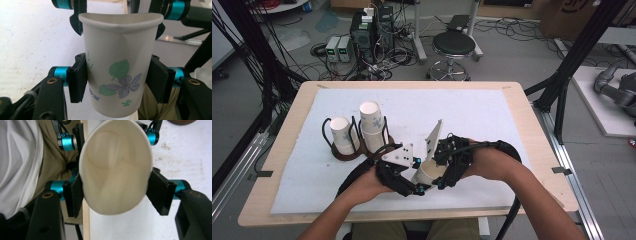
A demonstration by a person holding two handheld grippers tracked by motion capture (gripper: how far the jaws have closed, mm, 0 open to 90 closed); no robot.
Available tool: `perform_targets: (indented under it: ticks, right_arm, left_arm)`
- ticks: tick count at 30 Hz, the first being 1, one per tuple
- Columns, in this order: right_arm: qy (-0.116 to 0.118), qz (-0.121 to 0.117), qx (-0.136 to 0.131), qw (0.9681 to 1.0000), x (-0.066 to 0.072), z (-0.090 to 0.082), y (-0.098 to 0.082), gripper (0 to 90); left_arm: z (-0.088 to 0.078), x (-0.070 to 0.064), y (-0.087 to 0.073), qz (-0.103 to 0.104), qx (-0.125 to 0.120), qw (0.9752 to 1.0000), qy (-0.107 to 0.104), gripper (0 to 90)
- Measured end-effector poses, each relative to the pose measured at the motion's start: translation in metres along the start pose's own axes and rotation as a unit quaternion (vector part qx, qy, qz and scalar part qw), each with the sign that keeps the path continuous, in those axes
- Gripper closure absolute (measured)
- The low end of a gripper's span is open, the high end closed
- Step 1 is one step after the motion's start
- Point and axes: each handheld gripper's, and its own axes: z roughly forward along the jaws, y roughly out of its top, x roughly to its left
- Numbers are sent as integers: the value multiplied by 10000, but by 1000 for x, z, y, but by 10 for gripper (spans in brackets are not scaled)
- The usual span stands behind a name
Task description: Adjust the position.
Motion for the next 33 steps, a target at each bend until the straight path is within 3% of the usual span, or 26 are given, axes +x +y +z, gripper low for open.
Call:
perform_targets:
  ticks: [3, 6, 7, 8, 9, 10, 11, 12, 14, 15, 16, 17, 18, 19, 20, 21, 23, 24, 25, 26, 27, 28, 29, 30, 31, 33]
  right_arm:
    - [-46, 112, -234, 9997, 0, -1, -3, 275]
    - [-69, 258, -757, 9968, -2, -4, -13, 247]
    - [-168, 371, -1086, 9932, -3, -7, -21, 223]
    - [-168, 371, -1086, 9932, -3, -7, -21, 223]
    - [-192, 408, -1265, 9909, -4, -7, -25, 221]
    - [-274, 606, -1628, 9844, -4, -9, -36, 220]
    - [-274, 606, -1628, 9844, -4, -9, -36, 220]
    - [-242, 768, -1976, 9770, -4, -8, -47, 220]
    - [-228, 929, -2291, 9687, -3, -6, -59, 221]
    - [-228, 929, -2291, 9687, -3, -6, -59, 221]
    - [-259, 1072, -2542, 9608, -2, -3, -71, 221]
    - [-300, 1141, -2639, 9573, -2, -1, -77, 221]
    - [-300, 1141, -2639, 9573, -2, -1, -77, 220]
    - [-344, 1228, -2736, 9533, -1, 1, -82, 221]
    - [-455, 1404, -2952, 9440, 0, 4, -94, 220]
    - [-527, 1514, -3079, 9378, 1, 6, -101, 221]
    - [-716, 1687, -3322, 9252, 3, 9, -114, 220]
    - [-828, 1796, -3419, 9187, 4, 10, -121, 221]
    - [-828, 1796, -3419, 9187, 4, 10, -121, 221]
    - [-1054, 1960, -3576, 9070, 7, 12, -133, 221]
    - [-1193, 2053, -3623, 9013, 8, 13, -138, 221]
    - [-1193, 2053, -3623, 9013, 8, 13, -138, 221]
    - [-1304, 2144, -3647, 8967, 9, 14, -144, 221]
    - [-1544, 2305, -3717, 8859, 13, 15, -154, 220]
    - [-1544, 2305, -3717, 8859, 13, 15, -154, 220]
    - [-1827, 2456, -3718, 8764, 16, 17, -164, 221]
  left_arm:
    - [-1, 1, -2, -43, -61, 10000, 26, 385]
    - [-2, 1, -6, -114, -183, 9997, 63, 376]
    - [-3, 1, -7, -145, -221, 9996, 89, 369]
    - [-4, 1, -9, -183, -267, 9994, 128, 369]
    - [-4, 2, -11, -216, -312, 9991, 170, 365]
    - [-5, 2, -14, -266, -369, 9987, 215, 359]
    - [-6, 3, -17, -275, -407, 9985, 248, 359]
    - [-7, 3, -20, -352, -478, 9978, 300, 356]
    - [-9, 5, -26, -440, -585, 9964, 424, 352]
    - [-11, 6, -29, -495, -664, 9954, 483, 352]
    - [-12, 7, -31, -550, -737, 9941, 568, 345]
    - [-15, 7, -34, -594, -825, 9927, 652, 345]
    - [-17, 8, -36, -657, -927, 9910, 702, 345]
    - [-19, 9, -39, -680, -990, 9897, 777, 345]
    - [-21, 9, -41, -696, -1068, 9882, 847, 346]
    - [-24, 9, -43, -698, -1150, 9869, 892, 350]
    - [-30, 10, -49, -731, -1417, 9816, 1053, 351]
    - [-30, 10, -49, -731, -1417, 9816, 1053, 352]
    - [-32, 10, -51, -748, -1507, 9795, 1109, 352]
    - [-35, 10, -54, -742, -1678, 9755, 1215, 352]
    - [-37, 10, -55, -734, -1759, 9732, 1284, 352]
    - [-37, 10, -55, -734, -1759, 9732, 1284, 352]
    - [-37, 10, -56, -715, -1831, 9712, 1344, 352]
    - [-38, 10, -57, -713, -1896, 9695, 1382, 352]
    - [-39, 10, -58, -689, -1949, 9681, 1417, 352]
    - [-40, 10, -60, -604, -2022, 9655, 1522, 351]
